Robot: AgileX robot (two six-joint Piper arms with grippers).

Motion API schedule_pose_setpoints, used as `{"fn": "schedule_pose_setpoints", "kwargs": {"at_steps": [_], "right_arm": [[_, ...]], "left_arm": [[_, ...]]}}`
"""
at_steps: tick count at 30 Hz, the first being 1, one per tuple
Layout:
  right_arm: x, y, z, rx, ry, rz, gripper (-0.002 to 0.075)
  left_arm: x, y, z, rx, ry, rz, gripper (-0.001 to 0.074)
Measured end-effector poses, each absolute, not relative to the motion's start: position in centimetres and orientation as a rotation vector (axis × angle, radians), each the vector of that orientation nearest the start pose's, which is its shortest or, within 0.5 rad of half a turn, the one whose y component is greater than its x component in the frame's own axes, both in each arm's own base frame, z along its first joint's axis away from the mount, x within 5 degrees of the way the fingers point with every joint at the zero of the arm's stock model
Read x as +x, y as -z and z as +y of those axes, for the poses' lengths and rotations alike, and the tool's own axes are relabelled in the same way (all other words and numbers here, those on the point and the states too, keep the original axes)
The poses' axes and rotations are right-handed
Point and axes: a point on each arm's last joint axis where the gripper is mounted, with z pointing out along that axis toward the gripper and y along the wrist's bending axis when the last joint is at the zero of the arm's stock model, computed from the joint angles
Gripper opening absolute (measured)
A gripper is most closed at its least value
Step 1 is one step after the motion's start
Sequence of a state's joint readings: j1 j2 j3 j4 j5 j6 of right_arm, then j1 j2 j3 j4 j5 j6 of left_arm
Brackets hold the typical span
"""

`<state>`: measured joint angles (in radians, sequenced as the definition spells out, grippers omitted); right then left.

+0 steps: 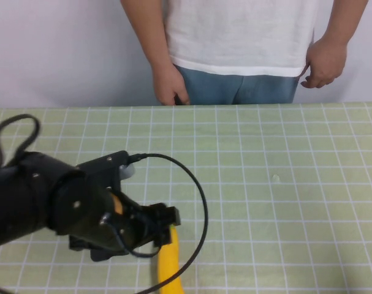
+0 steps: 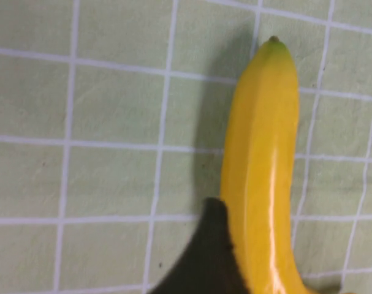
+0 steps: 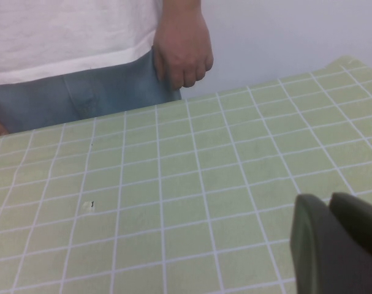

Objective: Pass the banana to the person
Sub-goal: Pick up the banana, then hand the grabbed banana to the person

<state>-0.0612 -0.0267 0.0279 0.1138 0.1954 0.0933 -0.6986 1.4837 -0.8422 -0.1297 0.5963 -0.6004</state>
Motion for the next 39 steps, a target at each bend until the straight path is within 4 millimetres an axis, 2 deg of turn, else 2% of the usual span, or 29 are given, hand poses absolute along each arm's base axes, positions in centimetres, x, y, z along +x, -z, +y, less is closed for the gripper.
{"fn": "schedule_pose_setpoints", "kwargs": {"at_steps": [1, 3, 8, 16, 22, 24, 26, 28, 32, 39], "right_arm": [[5.5, -18.8, -0.1, 0.206, -0.127, 1.668, -0.0007], [5.5, -18.8, -0.1, 0.206, -0.127, 1.668, -0.0007], [5.5, -18.8, -0.1, 0.206, -0.127, 1.668, -0.0007], [5.5, -18.8, -0.1, 0.206, -0.127, 1.668, -0.0007], [5.5, -18.8, -0.1, 0.205, -0.124, 1.668, -0.0007], [5.5, -18.8, -0.1, 0.205, -0.124, 1.668, -0.0007], [5.5, -18.8, -0.1, 0.205, -0.124, 1.668, -0.0007], [5.5, -18.8, -0.1, 0.205, -0.124, 1.668, -0.0007], [5.5, -18.8, -0.1, 0.203, -0.123, 1.668, -0.0007], [5.5, -18.8, -0.1, 0.202, -0.120, 1.668, -0.0007]], "left_arm": [[20.9, -20.9, -18.5, 0.003, 0.472, 2.833, 0.0548], [21.5, -20.3, -19.0, 0.016, 0.462, 2.844, 0.0591], [23.1, -18.6, -20.3, 0.057, 0.422, 2.879, 0.0603], [25.0, -16.3, -22.0, 0.140, 0.375, 2.919, 0.0547], [25.3, -14.0, -22.3, 0.172, 0.313, 2.991, 0.0529], [25.4, -13.4, -22.4, 0.203, 0.299, 3.004, 0.0491], [25.4, -13.1, -22.4, 0.244, 0.290, 3.009, 0.0377], [25.4, -13.1, -22.4, 0.284, 0.288, 3.001, 0.0271], [25.5, -14.4, -22.5, 0.286, 0.335, 2.942, 0.0283], [26.3, -20.9, -21.6, 0.041, 0.555, 2.690, 0.0283]]}}
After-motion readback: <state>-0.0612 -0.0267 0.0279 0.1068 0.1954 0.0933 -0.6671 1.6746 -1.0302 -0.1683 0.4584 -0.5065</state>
